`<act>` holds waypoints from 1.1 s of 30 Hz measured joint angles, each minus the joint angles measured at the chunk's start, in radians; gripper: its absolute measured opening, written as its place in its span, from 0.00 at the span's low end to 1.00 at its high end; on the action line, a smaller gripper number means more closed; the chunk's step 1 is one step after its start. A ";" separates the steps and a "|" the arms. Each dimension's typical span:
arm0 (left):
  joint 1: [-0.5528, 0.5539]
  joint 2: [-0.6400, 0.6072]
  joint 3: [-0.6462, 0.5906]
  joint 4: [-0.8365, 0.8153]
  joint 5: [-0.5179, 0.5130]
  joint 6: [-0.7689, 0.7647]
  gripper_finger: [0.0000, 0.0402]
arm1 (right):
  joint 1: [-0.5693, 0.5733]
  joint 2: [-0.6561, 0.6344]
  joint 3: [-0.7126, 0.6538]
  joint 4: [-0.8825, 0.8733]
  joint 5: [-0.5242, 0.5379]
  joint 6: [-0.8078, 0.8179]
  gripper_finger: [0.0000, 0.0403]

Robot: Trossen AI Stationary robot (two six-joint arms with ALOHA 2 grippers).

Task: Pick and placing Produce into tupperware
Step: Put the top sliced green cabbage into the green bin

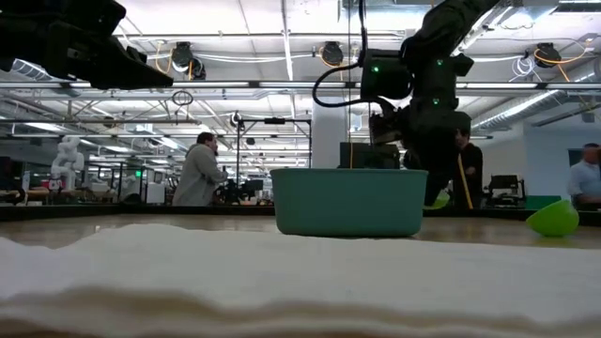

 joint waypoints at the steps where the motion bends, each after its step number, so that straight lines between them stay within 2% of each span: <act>1: 0.000 0.000 0.000 0.000 0.000 0.000 0.08 | 0.000 0.000 0.000 -0.004 0.001 0.000 0.46; 33: 0.000 0.000 0.000 0.001 0.000 0.001 0.08 | -0.001 -0.002 0.001 -0.016 0.001 0.005 0.47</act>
